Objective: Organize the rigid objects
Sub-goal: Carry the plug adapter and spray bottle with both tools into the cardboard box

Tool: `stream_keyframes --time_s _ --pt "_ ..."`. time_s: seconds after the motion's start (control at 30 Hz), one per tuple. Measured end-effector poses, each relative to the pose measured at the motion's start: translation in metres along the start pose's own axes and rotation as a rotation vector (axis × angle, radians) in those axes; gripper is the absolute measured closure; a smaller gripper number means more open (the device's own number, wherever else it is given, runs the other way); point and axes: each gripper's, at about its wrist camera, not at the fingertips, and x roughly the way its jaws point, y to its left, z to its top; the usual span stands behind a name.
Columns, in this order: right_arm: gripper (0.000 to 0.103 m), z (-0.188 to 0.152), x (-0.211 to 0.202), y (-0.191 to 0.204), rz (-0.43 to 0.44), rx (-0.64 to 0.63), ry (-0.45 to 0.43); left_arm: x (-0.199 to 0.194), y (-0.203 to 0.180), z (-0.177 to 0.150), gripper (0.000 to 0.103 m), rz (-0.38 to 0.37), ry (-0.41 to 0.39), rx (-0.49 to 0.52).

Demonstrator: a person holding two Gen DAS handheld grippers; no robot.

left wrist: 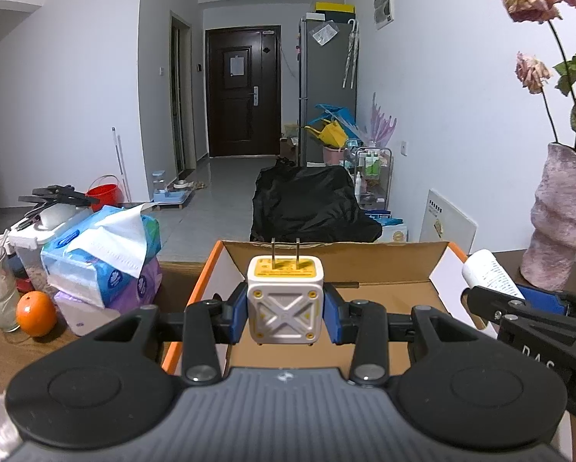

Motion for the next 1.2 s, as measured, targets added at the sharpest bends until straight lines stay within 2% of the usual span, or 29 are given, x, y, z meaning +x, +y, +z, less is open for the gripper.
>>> stream_keyframes --time_s 0.53,0.9,0.97,1.0,1.03,1.07,1.1,1.13,1.17,1.2 --pt "0.076 0.012 0.057 -0.002 -0.014 -0.027 0.079 0.066 0.001 -0.007 0.063 0.044 0.088 -0.036" --pt "0.076 0.007 0.072 -0.004 -0.016 -0.03 0.098 0.076 0.003 -0.01 0.063 0.059 0.1 -0.038" --pt "0.076 0.008 0.073 -0.005 -0.018 -0.026 0.104 0.076 0.002 -0.01 0.06 0.068 0.109 -0.042" --pt "0.074 0.008 0.075 -0.006 -0.018 -0.022 0.114 0.076 0.003 -0.009 0.05 0.073 0.111 -0.048" --pt "0.069 0.008 0.076 -0.008 -0.022 -0.017 0.121 0.075 0.004 -0.009 0.035 0.069 0.114 -0.06" --pt "0.048 0.009 0.077 -0.011 -0.033 -0.007 0.134 0.074 0.006 -0.008 0.028 0.067 0.114 -0.074" --pt "0.038 0.01 0.078 -0.013 -0.043 0.004 0.143 0.073 0.008 -0.008 0.021 0.079 0.109 -0.081" --pt "0.018 0.011 0.077 -0.015 -0.056 0.015 0.138 0.072 0.008 -0.008 0.018 0.096 0.1 -0.077" --pt "0.01 0.011 0.076 -0.017 -0.067 0.021 0.128 0.072 0.009 -0.008 0.014 0.111 0.095 -0.073" --pt "0.009 0.012 0.075 -0.019 -0.076 0.024 0.119 0.072 0.01 -0.008 0.002 0.128 0.093 -0.073"
